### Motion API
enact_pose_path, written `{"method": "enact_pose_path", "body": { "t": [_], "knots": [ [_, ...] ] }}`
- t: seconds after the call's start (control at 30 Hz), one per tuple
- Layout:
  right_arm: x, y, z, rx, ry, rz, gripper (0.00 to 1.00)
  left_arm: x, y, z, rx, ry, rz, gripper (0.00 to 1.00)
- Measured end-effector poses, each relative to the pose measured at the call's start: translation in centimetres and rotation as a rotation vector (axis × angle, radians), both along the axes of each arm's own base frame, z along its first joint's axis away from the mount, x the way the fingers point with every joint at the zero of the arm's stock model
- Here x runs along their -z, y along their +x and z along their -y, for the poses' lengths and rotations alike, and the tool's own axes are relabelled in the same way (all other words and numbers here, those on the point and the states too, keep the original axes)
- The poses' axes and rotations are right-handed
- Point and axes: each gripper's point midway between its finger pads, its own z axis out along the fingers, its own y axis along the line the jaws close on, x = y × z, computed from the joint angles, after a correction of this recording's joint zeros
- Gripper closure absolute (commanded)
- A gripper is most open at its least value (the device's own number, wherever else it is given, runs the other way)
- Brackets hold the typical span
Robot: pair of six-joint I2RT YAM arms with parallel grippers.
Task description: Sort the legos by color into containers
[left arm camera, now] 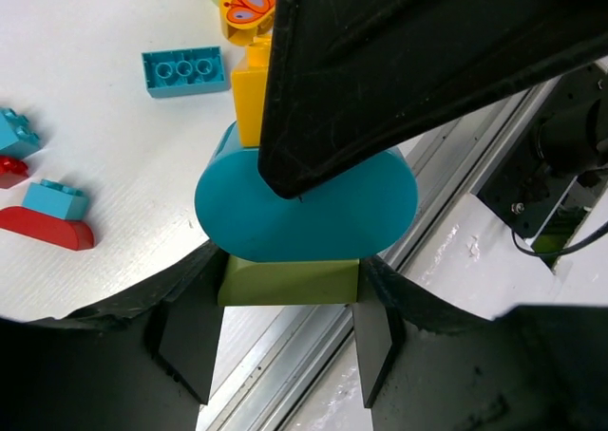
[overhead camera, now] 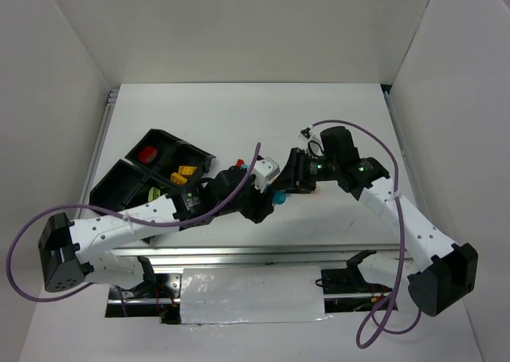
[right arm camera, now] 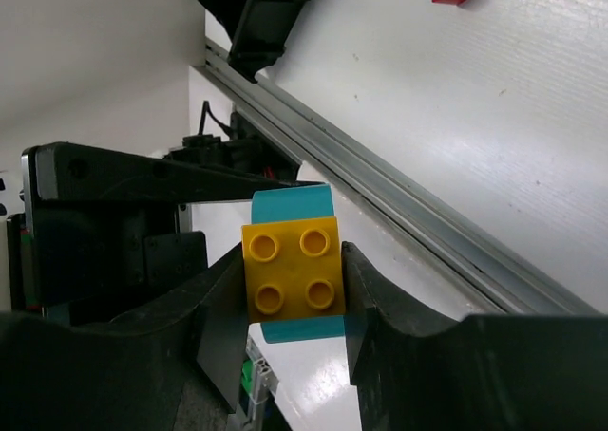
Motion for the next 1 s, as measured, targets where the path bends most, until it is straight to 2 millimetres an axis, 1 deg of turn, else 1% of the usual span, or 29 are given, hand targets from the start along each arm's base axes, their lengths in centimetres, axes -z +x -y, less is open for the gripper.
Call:
{"method": "enact_pose_path", "body": {
  "t": [0.03, 0.07, 0.2, 0.3, 0.37, 0.4, 0.47, 0.57, 0.63, 0.67, 0.73, 0.8, 0.9, 1.0],
  "knots": [
    [-0.1, 0.1, 0.0, 0.0, 0.003, 0.006, 1.0, -0.1, 0.1, -0.1, -0.006, 0.0, 0.005, 0.03],
    [-0.3, 0.2, -0.2, 0.003, 0.011, 0.005, 1.0, -0.2, 0.3, -0.2, -0.016, 0.001, 0.013, 0.01],
    [-1.3, 0.7, -0.8, 0.011, 0.058, 0.041, 1.0, -0.7, 0.8, -0.8, -0.06, 0.001, 0.033, 0.0],
    [-1.8, 1.1, -0.9, 0.034, 0.093, 0.068, 1.0, -2.0, 0.9, -1.1, -0.073, -0.02, 0.043, 0.01],
    [-2.2, 1.4, -1.0, 0.047, 0.108, 0.094, 1.0, -3.8, 0.8, -1.0, -0.082, -0.058, 0.045, 0.0],
    [-2.5, 1.5, -1.0, 0.049, 0.119, 0.112, 1.0, -5.0, 0.7, -1.1, -0.085, -0.083, 0.051, 0.01],
    [-3.6, 1.8, -1.2, 0.046, 0.148, 0.161, 1.0, -7.0, 0.5, -1.4, -0.091, -0.13, 0.048, 0.01],
    [-5.3, 2.1, -1.1, 0.046, 0.185, 0.253, 1.0, -10.9, 0.1, -1.9, -0.088, -0.245, 0.03, 0.01],
    [-6.3, 2.4, -0.9, 0.052, 0.211, 0.314, 1.0, -13.1, -0.3, -2.2, -0.083, -0.321, 0.017, 0.01],
    [-6.9, 2.5, -0.8, 0.053, 0.226, 0.346, 1.0, -14.2, -0.6, -2.5, -0.087, -0.362, 0.003, 0.01],
    [-8.1, 2.6, -0.5, 0.052, 0.261, 0.412, 1.0, -15.7, -0.9, -3.1, -0.103, -0.427, -0.03, 0.0],
    [-9.2, 2.4, -0.3, 0.046, 0.292, 0.47, 1.0, -16.5, -1.0, -3.4, -0.123, -0.478, -0.066, 0.01],
    [-10.9, 2.2, -0.2, 0.031, 0.343, 0.547, 1.0, -17.3, -0.9, -3.5, -0.147, -0.547, -0.123, 0.0],
    [-12.6, 1.7, -0.2, 0.015, 0.404, 0.601, 1.0, -17.5, -0.8, -3.7, -0.16, -0.607, -0.162, 0.01]
  ]
}}
